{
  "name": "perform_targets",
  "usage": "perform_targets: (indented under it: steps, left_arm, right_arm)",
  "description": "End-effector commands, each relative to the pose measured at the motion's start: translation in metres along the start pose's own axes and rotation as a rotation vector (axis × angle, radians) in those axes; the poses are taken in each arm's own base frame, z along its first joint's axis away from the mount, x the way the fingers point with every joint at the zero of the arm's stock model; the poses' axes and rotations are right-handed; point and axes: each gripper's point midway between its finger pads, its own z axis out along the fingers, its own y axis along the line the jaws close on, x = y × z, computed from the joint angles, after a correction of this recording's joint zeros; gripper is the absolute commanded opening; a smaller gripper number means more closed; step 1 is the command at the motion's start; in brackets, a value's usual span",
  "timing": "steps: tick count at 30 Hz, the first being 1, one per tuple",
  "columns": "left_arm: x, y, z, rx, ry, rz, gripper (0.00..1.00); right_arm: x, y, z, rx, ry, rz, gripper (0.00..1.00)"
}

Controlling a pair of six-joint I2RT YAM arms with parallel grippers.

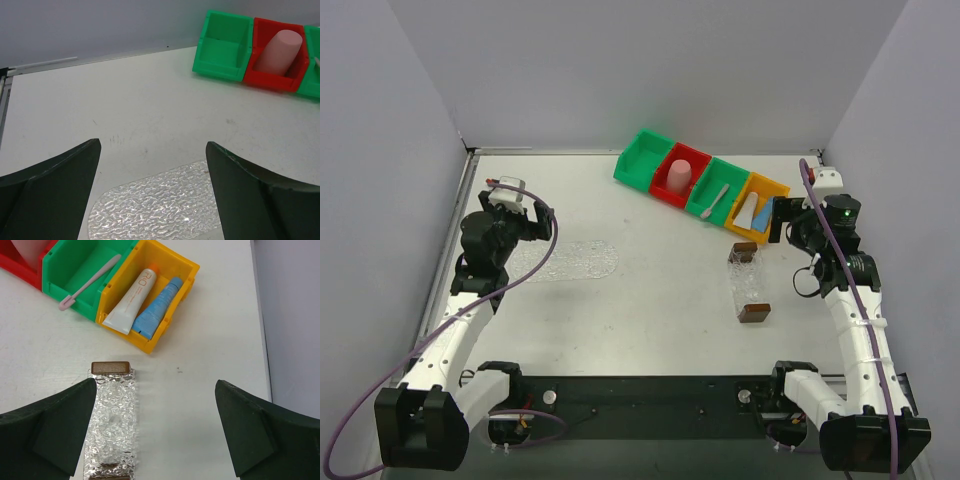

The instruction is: Prepare toiletry sets of a toothbrush and toothpaste on the tray

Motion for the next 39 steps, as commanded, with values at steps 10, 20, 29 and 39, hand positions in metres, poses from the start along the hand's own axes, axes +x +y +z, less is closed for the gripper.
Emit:
perform_targets:
  steps: [10, 20, 29, 39]
  left_arm:
    - [-0.028, 0.003, -0.002, -0.013, -0.066, 0.018, 0.97]
    - [-0.016, 0.0, -0.003, 0.028, 0.031, 0.095, 0.97]
    - [-0.004, -0.001, -0.011, 0.042, 0.116, 0.131, 0.97]
    - [0.0, 0.001, -0.02, 0.025, 0.11, 0.144, 0.97]
  right_arm:
    - [-0.022, 0.004, -0.008, -0.029, -0.049, 0.012, 1.0]
    - [0.014, 0.024, -0.018, -0.09, 0.172, -0.121, 0.99]
    - [0.082, 0.05, 0.001, -0.167, 0.457, -0.203, 0.89]
    - [0.14, 0.065, 0.012, -0.239, 0.639, -0.231, 0.84]
